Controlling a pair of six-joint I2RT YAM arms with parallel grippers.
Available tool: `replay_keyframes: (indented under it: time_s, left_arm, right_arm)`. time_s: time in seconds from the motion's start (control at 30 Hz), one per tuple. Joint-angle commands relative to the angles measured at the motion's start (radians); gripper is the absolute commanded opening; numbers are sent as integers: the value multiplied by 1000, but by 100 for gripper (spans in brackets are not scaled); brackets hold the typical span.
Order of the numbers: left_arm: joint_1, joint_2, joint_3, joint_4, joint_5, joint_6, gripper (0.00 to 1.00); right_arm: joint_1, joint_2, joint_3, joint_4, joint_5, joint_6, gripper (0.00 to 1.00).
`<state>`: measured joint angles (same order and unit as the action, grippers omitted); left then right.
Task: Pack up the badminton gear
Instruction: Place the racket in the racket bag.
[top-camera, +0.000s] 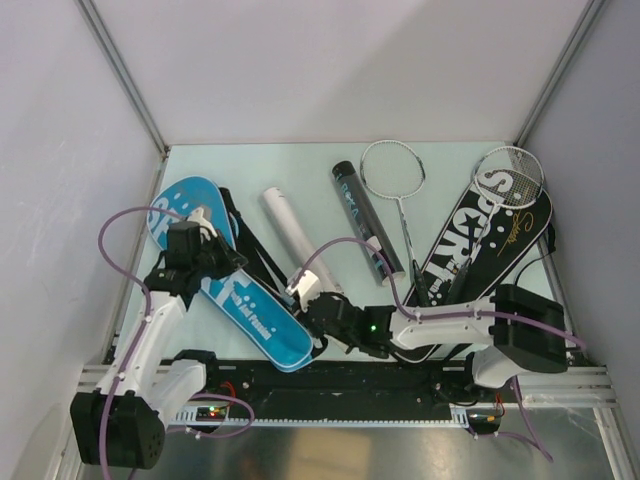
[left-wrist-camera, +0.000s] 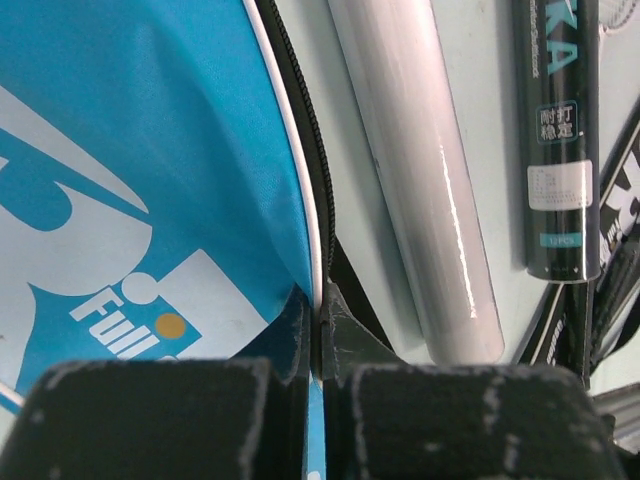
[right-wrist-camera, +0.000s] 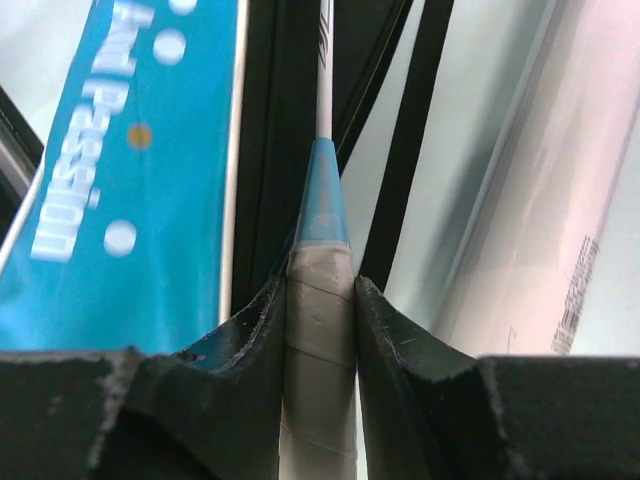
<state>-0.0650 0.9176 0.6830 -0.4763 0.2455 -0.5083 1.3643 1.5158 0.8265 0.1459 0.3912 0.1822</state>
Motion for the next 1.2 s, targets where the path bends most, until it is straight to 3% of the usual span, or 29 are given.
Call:
replay_keyframes:
  time_s: [0.0,0.4,0.7,0.9,1.03,1.17]
  left_arm:
    - [-3,-63,-48,101,128,-71,0]
    - [-5,-73,-156,186,174,-183,0]
    - [-4,-74,-211,251,126,-254,0]
    - [-3,-16,-249,265,51,-264,0]
    - [-3,24,-254,266,2,-270,0]
    - [-3,40,-258,265,-28,-278,0]
  right_arm:
    - [-39,64,95,174,-54,41,0]
    - [-140,276,202,346,-129,162,0]
    - [-181,326,229,326,-164,401,1]
    - [-182,318,230,224,-301,566,22]
    - [-190,297,230,137,-372,559,38]
    - [-219,259,229,28,-453,525,47]
